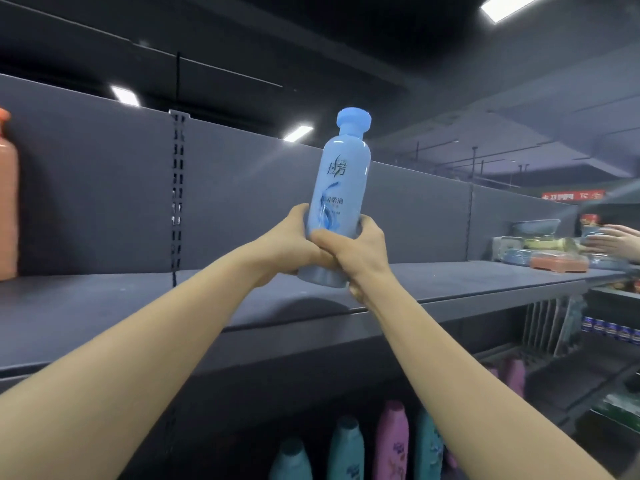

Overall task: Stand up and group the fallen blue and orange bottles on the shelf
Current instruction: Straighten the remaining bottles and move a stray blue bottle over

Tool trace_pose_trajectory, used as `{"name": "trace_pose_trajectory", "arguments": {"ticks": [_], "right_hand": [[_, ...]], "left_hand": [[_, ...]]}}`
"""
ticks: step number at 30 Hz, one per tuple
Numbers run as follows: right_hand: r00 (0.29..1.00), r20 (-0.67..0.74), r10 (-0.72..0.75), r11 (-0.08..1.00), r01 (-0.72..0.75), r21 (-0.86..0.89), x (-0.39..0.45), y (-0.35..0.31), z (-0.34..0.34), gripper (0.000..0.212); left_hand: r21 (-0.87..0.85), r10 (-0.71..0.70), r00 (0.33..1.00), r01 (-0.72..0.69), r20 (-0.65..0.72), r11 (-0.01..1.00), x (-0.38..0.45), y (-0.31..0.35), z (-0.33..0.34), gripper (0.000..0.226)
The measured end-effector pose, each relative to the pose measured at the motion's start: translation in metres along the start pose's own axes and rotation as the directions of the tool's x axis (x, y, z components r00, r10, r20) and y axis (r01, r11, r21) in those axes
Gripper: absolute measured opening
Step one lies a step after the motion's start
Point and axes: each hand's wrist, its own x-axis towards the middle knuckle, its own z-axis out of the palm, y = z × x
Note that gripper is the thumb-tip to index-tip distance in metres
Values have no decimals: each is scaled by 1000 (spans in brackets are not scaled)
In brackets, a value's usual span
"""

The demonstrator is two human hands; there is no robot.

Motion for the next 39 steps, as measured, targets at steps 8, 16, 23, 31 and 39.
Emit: {"name": "trace_pose_trajectory", "arguments": {"ticks": [8, 16, 23, 31, 39], "right_hand": [[953, 301, 33, 980, -90, 180, -44, -11, 66, 42], [870, 492, -14, 910, -193, 367, -82, -32, 140, 53], [821, 569, -40, 960, -127, 251, -114, -50, 182, 45], [843, 529, -96, 968, -44, 246, -154, -80, 217, 63], [851, 509, -131, 977, 22, 213, -193, -99, 263, 45]], "left_hand": [[14, 15, 998, -15, -65, 1000, -62, -21, -70, 43], [-8, -81, 969, 82, -234, 997, -121, -26, -135, 68], [-45, -63, 917, 49, -395, 998, -166, -31, -169, 65], [-44, -1, 845, -27, -535, 999, -216, -36, -197, 61], [-19, -1, 829, -12, -559, 1000, -267, -40, -233, 69]]}}
